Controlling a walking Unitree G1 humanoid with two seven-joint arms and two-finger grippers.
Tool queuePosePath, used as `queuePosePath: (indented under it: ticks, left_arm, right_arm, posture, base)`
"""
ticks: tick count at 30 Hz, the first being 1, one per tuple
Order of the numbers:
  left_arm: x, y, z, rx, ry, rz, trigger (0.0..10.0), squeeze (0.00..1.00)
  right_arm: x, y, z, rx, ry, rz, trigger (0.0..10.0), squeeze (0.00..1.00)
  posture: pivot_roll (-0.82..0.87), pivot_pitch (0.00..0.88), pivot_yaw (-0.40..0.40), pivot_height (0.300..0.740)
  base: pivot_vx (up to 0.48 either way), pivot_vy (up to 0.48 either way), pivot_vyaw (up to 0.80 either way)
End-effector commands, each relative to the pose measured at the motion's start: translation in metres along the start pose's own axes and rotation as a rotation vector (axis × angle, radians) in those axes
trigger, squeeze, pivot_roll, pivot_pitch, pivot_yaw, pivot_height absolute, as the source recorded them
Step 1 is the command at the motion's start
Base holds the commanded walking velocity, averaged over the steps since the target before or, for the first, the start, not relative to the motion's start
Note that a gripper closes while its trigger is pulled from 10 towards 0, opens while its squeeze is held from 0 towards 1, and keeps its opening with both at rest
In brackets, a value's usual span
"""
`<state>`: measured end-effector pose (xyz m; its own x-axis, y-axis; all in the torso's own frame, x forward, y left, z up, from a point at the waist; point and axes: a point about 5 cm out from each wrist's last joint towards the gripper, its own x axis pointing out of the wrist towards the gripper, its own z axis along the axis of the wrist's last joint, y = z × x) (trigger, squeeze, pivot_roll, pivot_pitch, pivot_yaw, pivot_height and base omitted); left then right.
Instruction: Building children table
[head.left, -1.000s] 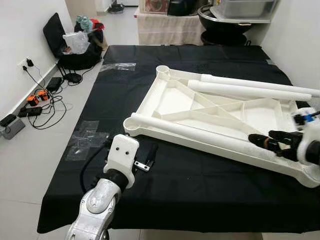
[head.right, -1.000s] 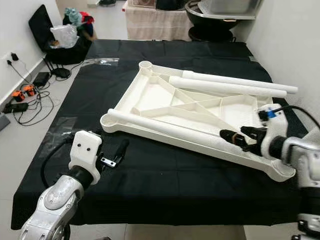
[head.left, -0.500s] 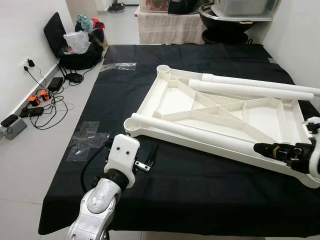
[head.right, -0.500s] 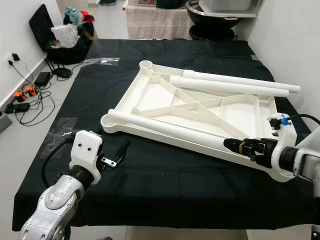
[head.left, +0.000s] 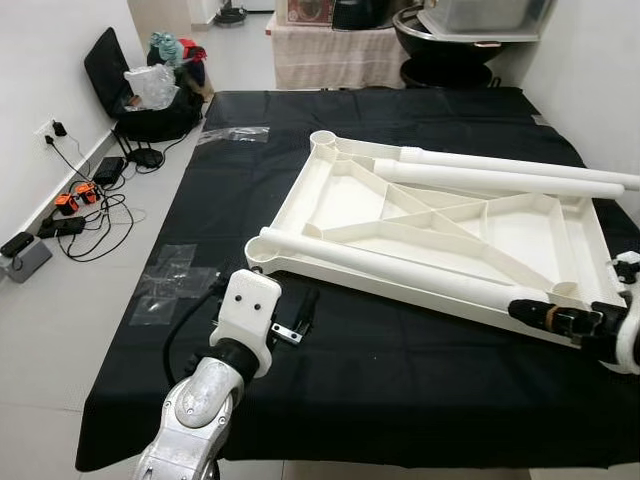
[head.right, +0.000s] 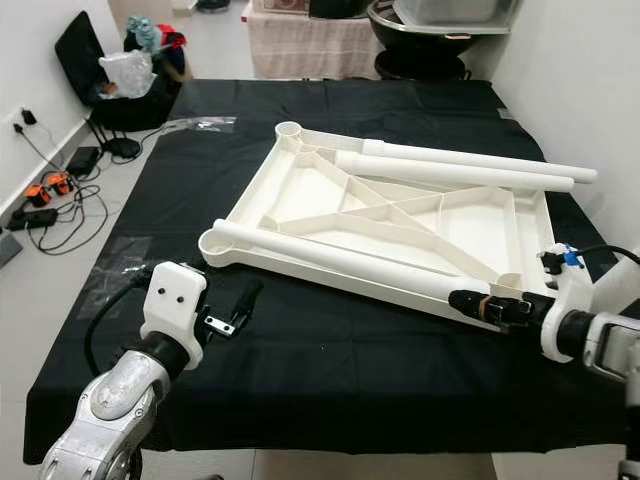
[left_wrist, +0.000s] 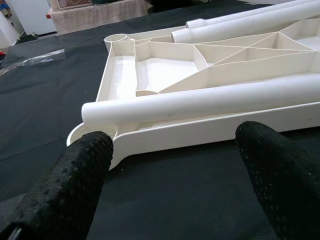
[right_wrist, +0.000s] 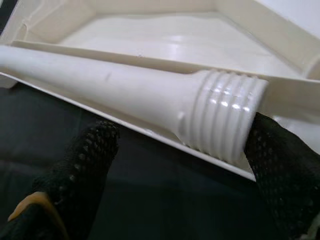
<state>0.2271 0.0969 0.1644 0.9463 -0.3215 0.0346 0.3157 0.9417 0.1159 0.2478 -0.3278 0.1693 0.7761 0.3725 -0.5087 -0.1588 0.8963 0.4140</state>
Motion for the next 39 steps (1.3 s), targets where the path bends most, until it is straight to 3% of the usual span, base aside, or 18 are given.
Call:
queuePosePath:
  ticks: [1, 9, 14, 18, 26, 34, 39]
  left_arm:
    - [-0.002, 0.0, -0.003, 0.003, 0.009, -0.003, 10.0, 0.0]
    - [-0.003, -0.001, -0.003, 0.003, 0.01, -0.001, 10.0, 0.0]
    - [-0.003, 0.0, -0.003, 0.006, 0.014, 0.005, 10.0, 0.0]
    - [-0.003, 0.001, -0.003, 0.008, 0.013, 0.008, 10.0, 0.0]
    - [-0.003, 0.002, -0.002, 0.011, 0.014, 0.015, 10.0, 0.0]
    - [-0.003, 0.002, -0.002, 0.01, 0.013, 0.018, 10.0, 0.0]
    - [-0.003, 0.001, -0.002, 0.009, 0.013, 0.02, 10.0, 0.0]
  right_arm:
    - [0.009, 0.003, -0.007, 0.036, 0.021, 0.012, 10.0, 0.0]
    - [0.019, 0.003, -0.008, 0.083, -0.002, 0.011, 10.0, 0.0]
    - [0.037, 0.008, -0.022, 0.149, 0.022, 0.044, 10.0, 0.0]
    - [0.042, 0.015, -0.025, 0.162, 0.029, 0.079, 10.0, 0.0]
    - [0.066, 0.053, -0.035, 0.162, 0.084, 0.206, 10.0, 0.0]
    - [0.075, 0.069, -0.04, 0.159, 0.104, 0.251, 10.0, 0.0]
    - [0.077, 0.067, -0.041, 0.136, 0.112, 0.215, 10.0, 0.0]
  posture:
    - [0.02, 0.074, -0.019, 0.74]
    - [0.03, 0.078, -0.022, 0.74]
    - [0.03, 0.081, -0.025, 0.74]
    - [0.03, 0.086, -0.028, 0.74]
    - [0.04, 0.093, -0.031, 0.74]
    - [0.03, 0.096, -0.034, 0.74]
    - [0.03, 0.098, -0.037, 0.74]
  base:
    - [0.0, 0.0, 0.0]
    - [0.0, 0.0, 0.0]
    - [0.0, 0.0, 0.0]
    - [0.0, 0.0, 0.0]
    - [0.0, 0.0, 0.0]
    - [0.0, 0.0, 0.0]
    - [0.0, 0.0, 0.0]
